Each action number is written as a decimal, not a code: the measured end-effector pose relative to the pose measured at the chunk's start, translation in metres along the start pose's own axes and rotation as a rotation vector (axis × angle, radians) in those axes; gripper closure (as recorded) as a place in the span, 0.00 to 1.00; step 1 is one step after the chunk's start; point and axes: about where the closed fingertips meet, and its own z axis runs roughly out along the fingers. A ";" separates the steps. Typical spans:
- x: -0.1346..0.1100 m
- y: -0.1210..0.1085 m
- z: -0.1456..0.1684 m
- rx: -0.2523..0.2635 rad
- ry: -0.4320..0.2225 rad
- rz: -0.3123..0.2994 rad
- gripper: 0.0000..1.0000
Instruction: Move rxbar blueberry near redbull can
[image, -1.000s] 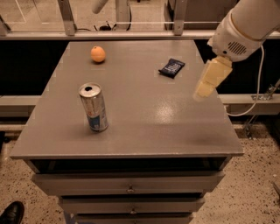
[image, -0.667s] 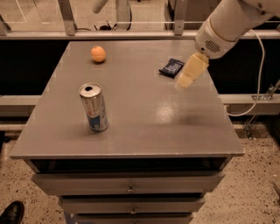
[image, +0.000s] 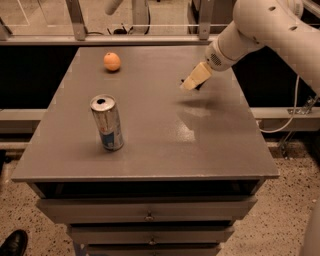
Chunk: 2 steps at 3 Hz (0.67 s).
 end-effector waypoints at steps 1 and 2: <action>-0.003 -0.012 0.030 0.017 -0.027 0.069 0.04; -0.002 -0.012 0.046 0.028 -0.028 0.107 0.26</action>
Offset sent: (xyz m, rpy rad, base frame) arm 0.0431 0.0080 -0.0430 0.0814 -0.0081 -0.1445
